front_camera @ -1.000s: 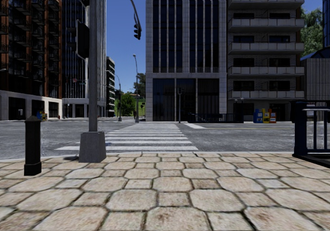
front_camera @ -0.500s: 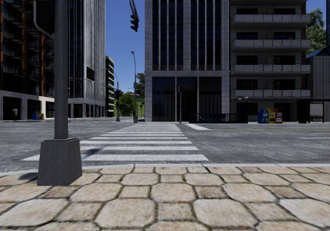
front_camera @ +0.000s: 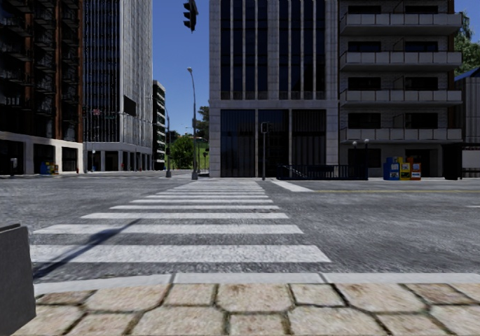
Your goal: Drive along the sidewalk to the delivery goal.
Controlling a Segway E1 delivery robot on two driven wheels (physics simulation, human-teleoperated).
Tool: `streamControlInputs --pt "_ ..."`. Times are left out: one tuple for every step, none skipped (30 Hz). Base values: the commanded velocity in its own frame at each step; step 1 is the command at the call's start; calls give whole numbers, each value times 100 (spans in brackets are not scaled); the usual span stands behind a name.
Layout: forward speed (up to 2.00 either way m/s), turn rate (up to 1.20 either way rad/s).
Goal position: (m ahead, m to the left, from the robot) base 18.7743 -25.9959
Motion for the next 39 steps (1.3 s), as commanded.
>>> streamControlInputs --pt "200 0" --pt "200 0" --pt "200 0" --pt "200 0" --pt "200 0" --pt "200 0" --pt "200 0" --pt "200 0" --pt "200 0" --pt "200 0" --pt "200 0" --pt "200 0" --pt "200 0" --pt "200 0" --pt "200 0" --pt "200 0" --pt "200 0" --pt "200 0" --pt "193 0" --pt "184 0" --pt "184 0" --pt "175 0" --pt "166 0" --pt "148 0" --pt "139 0" --pt "134 0" --pt "134 0" --pt "130 0" --pt "128 0" --pt "127 0" --pt "127 0" --pt "127 0" --pt "127 0" --pt "127 0" --pt "127 0" --pt "127 0" --pt "127 0" --pt "128 0" --pt "128 0"
